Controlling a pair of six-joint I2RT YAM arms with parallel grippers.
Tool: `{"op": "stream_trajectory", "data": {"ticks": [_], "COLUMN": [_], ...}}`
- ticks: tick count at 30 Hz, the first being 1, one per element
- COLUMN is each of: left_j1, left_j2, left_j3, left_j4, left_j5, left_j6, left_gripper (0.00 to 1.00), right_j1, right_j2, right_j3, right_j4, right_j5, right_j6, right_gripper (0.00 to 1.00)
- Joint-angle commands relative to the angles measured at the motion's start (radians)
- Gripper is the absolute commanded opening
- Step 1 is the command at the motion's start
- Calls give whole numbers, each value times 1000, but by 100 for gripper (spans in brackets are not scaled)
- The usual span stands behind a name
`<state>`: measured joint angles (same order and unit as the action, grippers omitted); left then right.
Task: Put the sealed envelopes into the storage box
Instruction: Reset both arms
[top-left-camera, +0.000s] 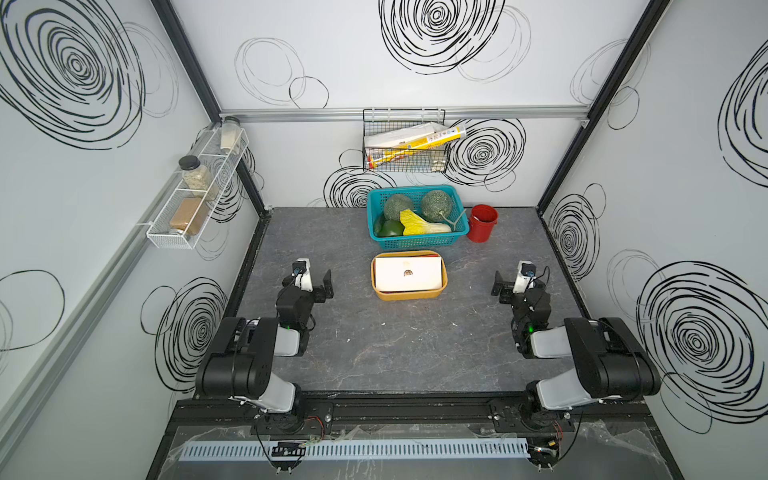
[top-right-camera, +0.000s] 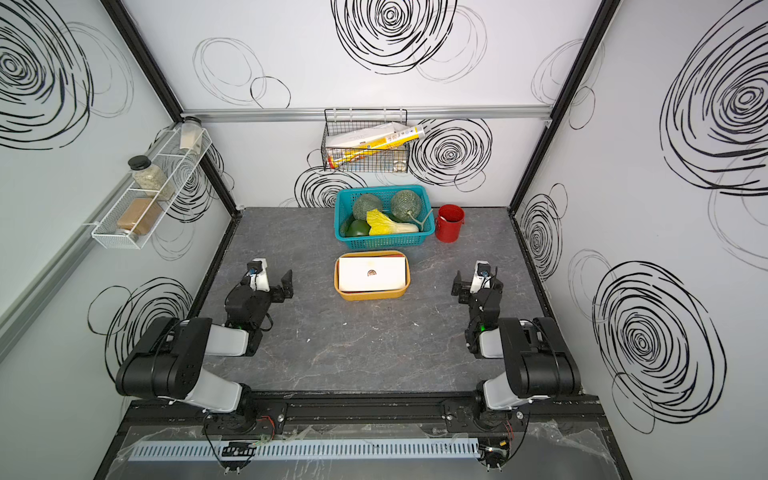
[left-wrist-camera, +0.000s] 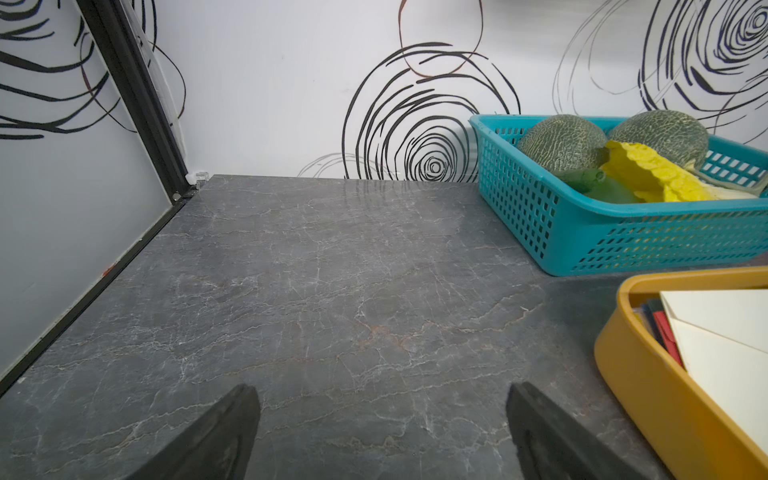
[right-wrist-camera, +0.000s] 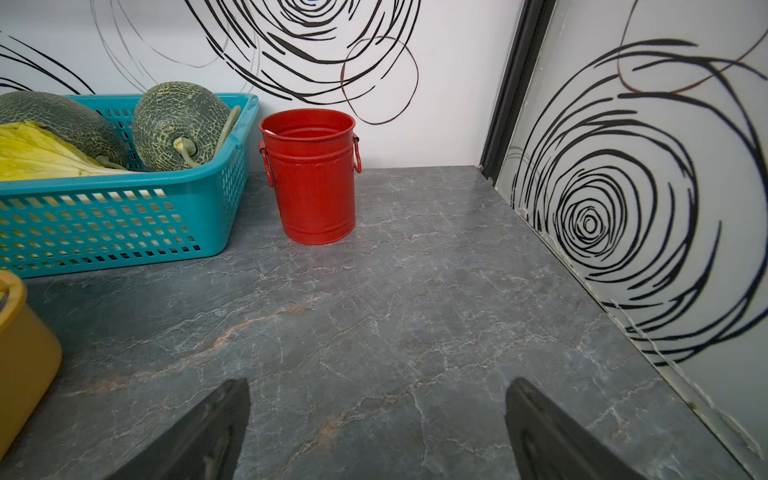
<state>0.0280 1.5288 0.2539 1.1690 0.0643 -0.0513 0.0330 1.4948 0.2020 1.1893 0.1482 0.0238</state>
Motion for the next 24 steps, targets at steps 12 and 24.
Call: {"op": "stream_trajectory", "data": {"ticks": [12, 24], "left_j1": [9, -5], "left_j2": [-16, 11], "left_j3": [-15, 23], "left_j4": [59, 16], "left_j5": [-122, -49], "left_j6": [-60, -9], "left_gripper": [99, 99], "right_j1": [1, 1], "right_j2": [-7, -5], "right_j3": [7, 7], "right_j4": [24, 24], "right_j5": [-3, -4], "right_j6": [-9, -9], "right_gripper": [100, 100]}}
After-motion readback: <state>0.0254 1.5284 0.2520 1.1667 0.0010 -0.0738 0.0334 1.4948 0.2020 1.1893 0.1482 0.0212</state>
